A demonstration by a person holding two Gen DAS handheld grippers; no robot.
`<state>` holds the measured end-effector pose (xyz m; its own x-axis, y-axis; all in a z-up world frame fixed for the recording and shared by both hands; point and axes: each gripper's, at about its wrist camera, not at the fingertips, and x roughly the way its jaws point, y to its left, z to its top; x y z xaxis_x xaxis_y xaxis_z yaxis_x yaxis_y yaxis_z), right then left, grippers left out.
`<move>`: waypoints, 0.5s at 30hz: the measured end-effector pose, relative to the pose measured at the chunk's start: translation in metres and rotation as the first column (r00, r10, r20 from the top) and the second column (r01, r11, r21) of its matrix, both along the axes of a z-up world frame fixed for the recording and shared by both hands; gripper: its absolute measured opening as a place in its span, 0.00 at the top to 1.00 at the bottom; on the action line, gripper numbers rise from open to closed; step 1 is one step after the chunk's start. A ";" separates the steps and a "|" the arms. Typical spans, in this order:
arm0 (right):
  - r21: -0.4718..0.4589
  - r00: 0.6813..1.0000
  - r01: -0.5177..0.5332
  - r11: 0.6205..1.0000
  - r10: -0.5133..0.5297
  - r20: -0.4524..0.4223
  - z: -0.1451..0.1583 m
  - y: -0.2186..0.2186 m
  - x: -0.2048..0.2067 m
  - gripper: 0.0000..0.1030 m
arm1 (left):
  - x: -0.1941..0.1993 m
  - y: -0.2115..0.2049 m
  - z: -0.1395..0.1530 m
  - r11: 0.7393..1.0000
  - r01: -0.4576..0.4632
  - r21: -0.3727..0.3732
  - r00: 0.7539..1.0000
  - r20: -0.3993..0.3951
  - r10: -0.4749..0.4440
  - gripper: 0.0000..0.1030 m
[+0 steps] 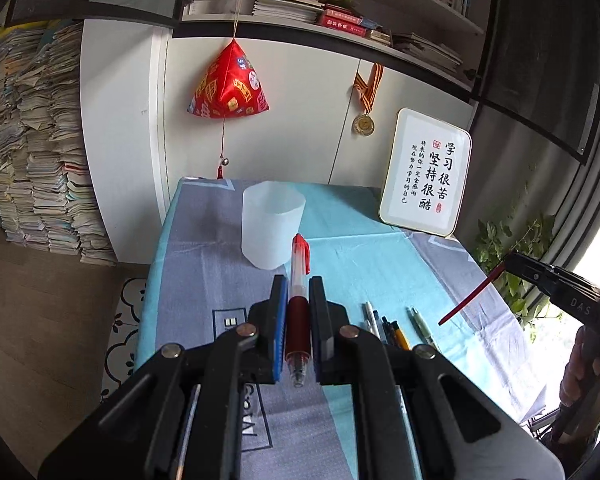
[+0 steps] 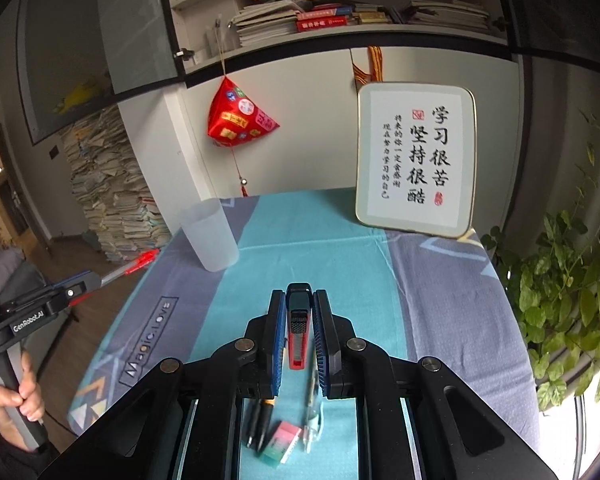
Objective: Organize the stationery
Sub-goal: 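Carry the red pen to the white cup and drop it in with the left gripper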
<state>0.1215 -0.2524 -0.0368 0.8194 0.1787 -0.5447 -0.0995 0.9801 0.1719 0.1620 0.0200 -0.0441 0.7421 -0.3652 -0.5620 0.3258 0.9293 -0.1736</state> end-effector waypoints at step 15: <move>-0.046 0.986 -0.155 0.987 0.158 0.047 0.081 0.092 0.125 0.86 | 0.105 -0.014 0.035 0.997 0.030 0.065 0.999 -0.037 -0.028 0.92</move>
<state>0.2467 -0.1609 0.0440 0.8094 0.2848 -0.5136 -0.2596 0.9580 0.1221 0.2668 0.0062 -0.0087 0.7104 -0.3474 -0.6121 0.3472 0.9295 -0.1245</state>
